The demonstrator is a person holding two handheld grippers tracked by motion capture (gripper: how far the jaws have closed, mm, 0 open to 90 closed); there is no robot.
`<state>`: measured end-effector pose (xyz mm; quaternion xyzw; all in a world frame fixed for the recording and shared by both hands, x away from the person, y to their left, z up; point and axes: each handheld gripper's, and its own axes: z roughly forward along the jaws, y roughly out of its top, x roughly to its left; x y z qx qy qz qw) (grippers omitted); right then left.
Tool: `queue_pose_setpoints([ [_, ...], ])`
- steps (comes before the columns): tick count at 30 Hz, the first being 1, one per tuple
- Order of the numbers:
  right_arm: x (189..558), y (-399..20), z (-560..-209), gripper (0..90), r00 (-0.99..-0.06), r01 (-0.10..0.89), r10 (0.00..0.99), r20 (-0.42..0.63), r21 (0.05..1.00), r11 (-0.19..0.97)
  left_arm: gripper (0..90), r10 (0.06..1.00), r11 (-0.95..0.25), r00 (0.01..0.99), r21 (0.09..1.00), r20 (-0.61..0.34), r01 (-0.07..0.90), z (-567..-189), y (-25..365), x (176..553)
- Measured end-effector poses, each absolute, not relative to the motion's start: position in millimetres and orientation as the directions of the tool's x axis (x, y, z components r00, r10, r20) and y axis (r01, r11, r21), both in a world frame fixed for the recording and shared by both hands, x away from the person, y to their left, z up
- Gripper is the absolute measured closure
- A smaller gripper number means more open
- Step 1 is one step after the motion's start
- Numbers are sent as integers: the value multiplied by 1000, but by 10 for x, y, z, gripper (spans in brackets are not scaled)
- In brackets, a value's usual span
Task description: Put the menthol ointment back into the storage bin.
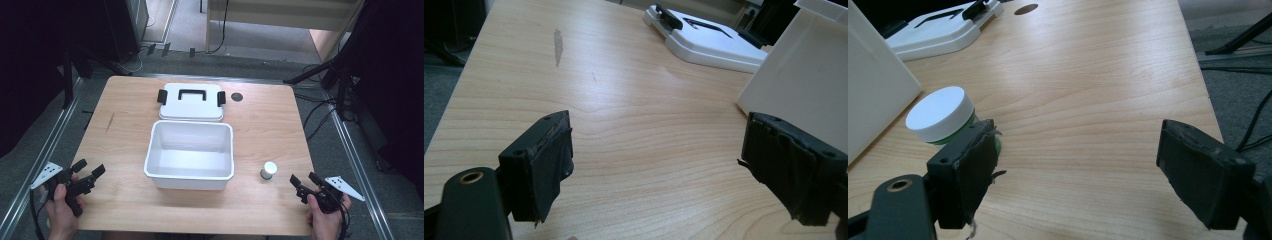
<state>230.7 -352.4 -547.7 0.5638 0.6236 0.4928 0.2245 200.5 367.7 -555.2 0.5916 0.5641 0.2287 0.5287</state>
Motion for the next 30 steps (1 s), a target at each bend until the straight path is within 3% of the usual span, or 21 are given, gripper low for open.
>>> queue_pose_setpoints([
  [7,2327,-3515,-5478,192,-260,504,927,271,857,-110,139,909,202,258,888,-327,413,-5554,3671,1980],
  [13,2395,-3494,-5465,207,-294,591,922,253,806,-33,139,909,201,257,887,-327,416,-5554,3670,1983],
  [25,2503,-3279,-5187,203,-377,743,919,117,631,225,139,910,198,258,886,-326,419,-5553,3665,1996],
  [30,2608,-3186,-5046,197,-404,808,911,83,499,313,139,911,196,257,886,-323,421,-5552,3664,1996],
])
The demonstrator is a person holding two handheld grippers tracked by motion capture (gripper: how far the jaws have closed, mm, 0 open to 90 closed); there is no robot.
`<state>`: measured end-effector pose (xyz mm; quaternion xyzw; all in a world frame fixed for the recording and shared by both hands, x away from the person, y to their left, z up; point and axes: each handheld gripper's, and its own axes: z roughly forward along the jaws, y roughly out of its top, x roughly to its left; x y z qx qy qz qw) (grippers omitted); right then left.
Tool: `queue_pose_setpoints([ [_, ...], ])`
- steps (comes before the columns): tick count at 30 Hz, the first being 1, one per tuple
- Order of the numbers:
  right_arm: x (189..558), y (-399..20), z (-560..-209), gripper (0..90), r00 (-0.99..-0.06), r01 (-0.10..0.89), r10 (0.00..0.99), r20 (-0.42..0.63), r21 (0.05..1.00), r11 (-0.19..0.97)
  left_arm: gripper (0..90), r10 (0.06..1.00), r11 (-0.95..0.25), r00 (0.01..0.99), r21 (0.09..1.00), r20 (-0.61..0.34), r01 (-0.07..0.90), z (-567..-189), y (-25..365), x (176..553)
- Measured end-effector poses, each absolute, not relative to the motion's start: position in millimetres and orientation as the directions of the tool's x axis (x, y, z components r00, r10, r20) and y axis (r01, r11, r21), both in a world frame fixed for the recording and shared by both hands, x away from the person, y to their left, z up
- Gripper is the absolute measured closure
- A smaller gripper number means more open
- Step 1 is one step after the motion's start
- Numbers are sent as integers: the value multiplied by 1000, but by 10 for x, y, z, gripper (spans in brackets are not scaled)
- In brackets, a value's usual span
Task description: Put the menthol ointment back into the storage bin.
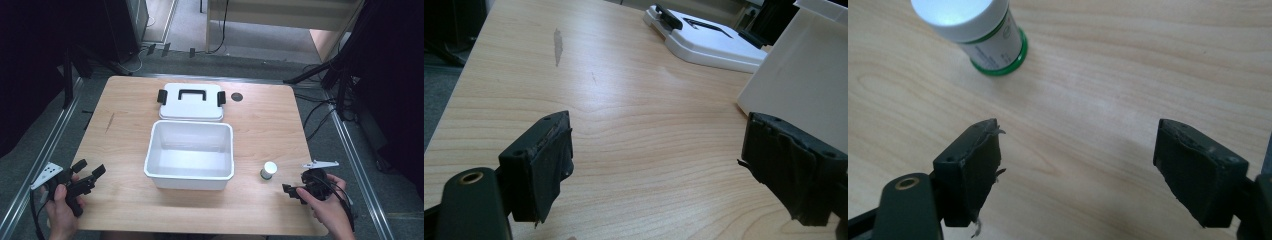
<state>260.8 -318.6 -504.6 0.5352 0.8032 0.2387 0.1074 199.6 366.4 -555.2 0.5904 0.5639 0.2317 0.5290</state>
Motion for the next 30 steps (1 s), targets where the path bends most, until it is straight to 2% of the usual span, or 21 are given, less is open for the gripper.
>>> queue_pose_setpoints([
  [6,2705,-3050,-4957,191,-441,849,895,65,353,392,139,909,201,256,884,-329,421,-5554,3666,1999],
  [8,2718,-3037,-4959,191,-443,853,894,62,338,398,139,909,202,256,884,-329,422,-5554,3668,1999],
  [9,2753,-2993,-4957,193,-449,860,893,45,294,418,139,909,202,255,884,-330,422,-5554,3669,1999],
  [20,2887,-2784,-4908,178,-493,867,869,51,119,485,139,906,198,264,881,-332,429,-5555,3674,2008],
  [30,3004,-2616,-4867,188,-493,868,869,50,91,488,140,903,204,263,878,-339,432,-5555,3678,2011],
])
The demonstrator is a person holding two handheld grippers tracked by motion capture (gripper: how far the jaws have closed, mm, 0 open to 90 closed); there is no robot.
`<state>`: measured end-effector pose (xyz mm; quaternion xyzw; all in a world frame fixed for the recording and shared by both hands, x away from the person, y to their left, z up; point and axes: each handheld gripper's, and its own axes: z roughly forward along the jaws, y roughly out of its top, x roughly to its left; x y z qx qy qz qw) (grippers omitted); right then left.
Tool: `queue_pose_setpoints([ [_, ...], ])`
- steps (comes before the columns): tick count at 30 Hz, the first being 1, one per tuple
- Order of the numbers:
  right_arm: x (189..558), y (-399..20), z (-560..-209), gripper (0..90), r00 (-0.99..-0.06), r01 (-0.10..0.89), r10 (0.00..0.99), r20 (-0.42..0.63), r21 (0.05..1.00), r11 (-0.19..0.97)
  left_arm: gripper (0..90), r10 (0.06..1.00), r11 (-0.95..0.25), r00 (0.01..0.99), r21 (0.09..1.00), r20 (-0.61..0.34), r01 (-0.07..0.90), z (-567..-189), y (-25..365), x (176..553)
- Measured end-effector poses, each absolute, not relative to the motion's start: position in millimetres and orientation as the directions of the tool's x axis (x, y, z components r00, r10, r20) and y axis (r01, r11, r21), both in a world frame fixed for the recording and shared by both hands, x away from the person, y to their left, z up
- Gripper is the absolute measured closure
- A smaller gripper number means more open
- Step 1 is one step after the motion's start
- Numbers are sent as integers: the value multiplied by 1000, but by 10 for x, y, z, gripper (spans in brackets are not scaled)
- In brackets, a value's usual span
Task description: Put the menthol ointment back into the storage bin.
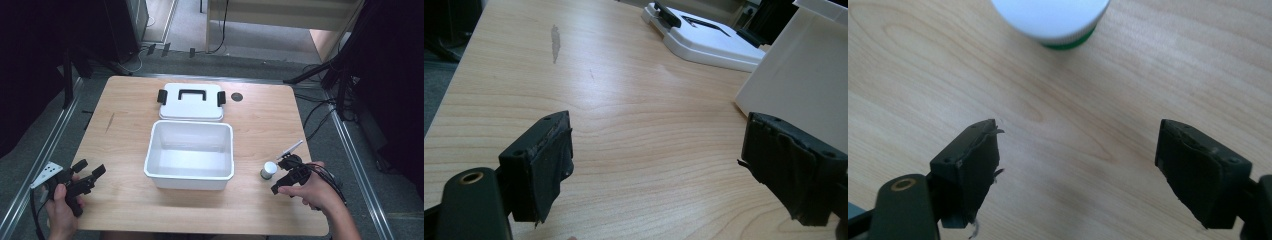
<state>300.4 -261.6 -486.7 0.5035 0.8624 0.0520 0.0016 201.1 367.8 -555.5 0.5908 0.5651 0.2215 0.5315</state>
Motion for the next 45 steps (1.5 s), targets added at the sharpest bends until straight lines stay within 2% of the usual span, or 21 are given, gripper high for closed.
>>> queue_pose_setpoints([
  [18,3258,-2373,-4720,270,-477,875,877,63,126,467,140,903,201,265,878,-338,435,-5555,3675,2013],
  [34,3412,-2197,-4710,377,-459,886,886,66,107,451,141,903,198,266,875,-339,441,-5555,3674,2021],
  [43,3457,-2148,-4760,453,-452,889,891,30,87,449,141,901,198,267,872,-341,447,-5555,3677,2025],
  [45,3459,-2147,-4761,494,-449,891,893,24,86,446,141,901,197,268,872,-341,448,-5556,3678,2027],
])
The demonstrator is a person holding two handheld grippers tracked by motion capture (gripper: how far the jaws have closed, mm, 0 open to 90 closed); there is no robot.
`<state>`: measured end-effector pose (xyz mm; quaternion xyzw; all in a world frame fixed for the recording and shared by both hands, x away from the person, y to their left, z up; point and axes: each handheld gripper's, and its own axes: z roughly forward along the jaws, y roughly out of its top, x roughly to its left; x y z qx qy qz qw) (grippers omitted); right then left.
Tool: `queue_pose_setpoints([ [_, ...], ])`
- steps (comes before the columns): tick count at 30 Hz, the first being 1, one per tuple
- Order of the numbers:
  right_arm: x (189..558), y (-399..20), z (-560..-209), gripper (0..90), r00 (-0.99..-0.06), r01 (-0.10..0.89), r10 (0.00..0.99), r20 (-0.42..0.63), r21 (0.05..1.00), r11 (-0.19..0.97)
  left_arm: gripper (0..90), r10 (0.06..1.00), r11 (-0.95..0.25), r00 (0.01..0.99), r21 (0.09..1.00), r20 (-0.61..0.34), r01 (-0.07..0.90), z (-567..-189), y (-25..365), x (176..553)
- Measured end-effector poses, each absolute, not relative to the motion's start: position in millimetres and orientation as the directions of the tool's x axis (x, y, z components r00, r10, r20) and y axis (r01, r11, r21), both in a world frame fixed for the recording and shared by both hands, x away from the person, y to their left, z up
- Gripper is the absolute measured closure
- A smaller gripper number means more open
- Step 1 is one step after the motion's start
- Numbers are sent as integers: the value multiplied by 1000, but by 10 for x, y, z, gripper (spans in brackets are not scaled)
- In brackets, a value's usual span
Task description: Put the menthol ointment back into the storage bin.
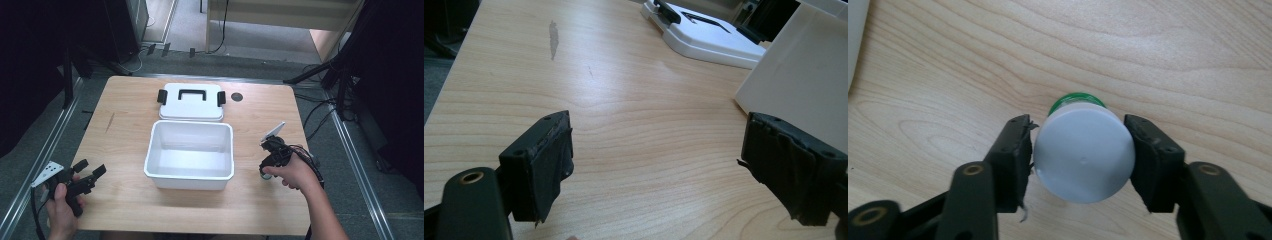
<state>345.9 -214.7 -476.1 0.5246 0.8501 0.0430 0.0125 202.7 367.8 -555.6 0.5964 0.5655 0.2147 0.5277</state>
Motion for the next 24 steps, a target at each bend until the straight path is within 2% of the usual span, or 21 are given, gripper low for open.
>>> queue_pose_setpoints([
  [14,3428,-2130,-4736,515,-483,875,874,53,70,480,141,903,196,265,874,-337,445,-5555,3674,2024],
  [24,3300,-2129,-4471,516,-509,860,859,55,81,504,140,909,196,256,881,-328,431,-5553,3660,2010],
])
